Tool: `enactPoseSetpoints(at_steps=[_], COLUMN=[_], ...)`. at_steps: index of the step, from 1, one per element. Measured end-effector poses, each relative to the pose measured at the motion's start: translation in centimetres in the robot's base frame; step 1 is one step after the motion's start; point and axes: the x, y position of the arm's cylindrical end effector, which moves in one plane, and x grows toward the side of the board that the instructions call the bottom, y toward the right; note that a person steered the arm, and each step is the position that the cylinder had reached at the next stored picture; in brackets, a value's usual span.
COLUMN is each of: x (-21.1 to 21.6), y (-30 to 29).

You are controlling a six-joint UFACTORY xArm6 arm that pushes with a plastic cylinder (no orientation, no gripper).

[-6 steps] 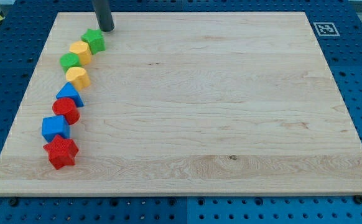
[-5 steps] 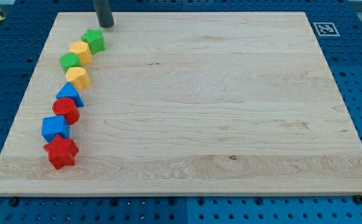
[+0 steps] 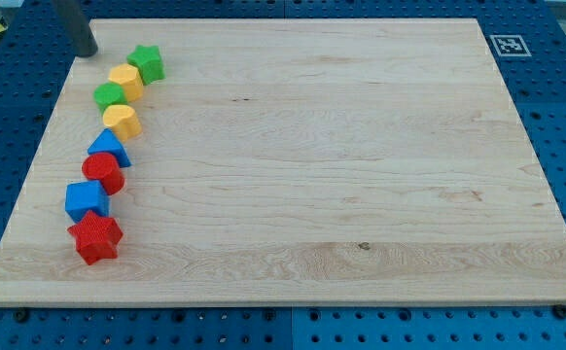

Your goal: Move green star towards top center of the board

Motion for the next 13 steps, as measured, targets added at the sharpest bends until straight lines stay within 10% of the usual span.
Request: enactPoseSetpoints(at_steps=[3,10,13], x=[1.6,7.3,3.4], y=[15.9,26.9,29.1])
